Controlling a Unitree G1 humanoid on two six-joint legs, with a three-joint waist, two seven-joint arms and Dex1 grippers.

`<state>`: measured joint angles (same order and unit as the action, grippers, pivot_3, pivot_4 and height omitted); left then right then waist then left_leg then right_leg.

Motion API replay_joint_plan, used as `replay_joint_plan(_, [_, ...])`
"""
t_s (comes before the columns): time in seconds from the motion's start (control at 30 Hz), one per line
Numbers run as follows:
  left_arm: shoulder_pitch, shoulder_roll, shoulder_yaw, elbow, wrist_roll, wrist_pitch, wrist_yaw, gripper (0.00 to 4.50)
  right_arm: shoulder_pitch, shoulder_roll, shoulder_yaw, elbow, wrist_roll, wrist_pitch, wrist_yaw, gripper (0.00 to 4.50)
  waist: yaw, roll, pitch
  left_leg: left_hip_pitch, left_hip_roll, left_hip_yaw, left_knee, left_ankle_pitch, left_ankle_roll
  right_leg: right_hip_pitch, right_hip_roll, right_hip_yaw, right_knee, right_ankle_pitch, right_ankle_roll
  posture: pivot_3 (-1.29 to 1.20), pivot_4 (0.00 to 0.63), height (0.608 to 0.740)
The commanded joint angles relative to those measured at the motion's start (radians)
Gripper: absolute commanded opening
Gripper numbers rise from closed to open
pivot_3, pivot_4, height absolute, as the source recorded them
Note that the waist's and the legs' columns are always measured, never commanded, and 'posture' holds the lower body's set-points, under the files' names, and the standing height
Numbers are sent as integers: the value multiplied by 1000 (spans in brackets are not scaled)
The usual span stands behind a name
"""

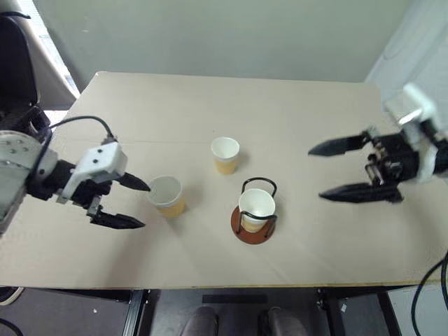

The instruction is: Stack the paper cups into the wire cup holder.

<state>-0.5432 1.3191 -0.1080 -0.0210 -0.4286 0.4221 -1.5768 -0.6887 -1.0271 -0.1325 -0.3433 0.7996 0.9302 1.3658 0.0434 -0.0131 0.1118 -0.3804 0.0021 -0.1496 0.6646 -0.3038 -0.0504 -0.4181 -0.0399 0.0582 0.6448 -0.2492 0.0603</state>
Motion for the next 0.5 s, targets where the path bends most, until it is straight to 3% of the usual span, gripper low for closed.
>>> replay_joint_plan(0.03, [-48,-24,-31,13,52,-51,-38,4500,-1,-11,-46,-45,23,-18,-49,4471,-3,0,0,1,0,0,0,0,0,0,0,0,1,0,0,0,150,740])
replay_joint_plan(0.37, [-68,-79,-109,12,155,-92,-37,4500,138,14,-254,-77,190,20,-192,4471,-2,0,0,0,0,-1,-1,0,-1,0,0,-1,1,0,0,0,150,740])
replay_joint_plan(0.5, [-89,-100,-126,24,168,-94,-38,3276,196,9,-337,-92,264,35,-241,4500,-1,0,0,-1,0,-1,0,0,0,0,0,-1,0,0,1,0,150,740])
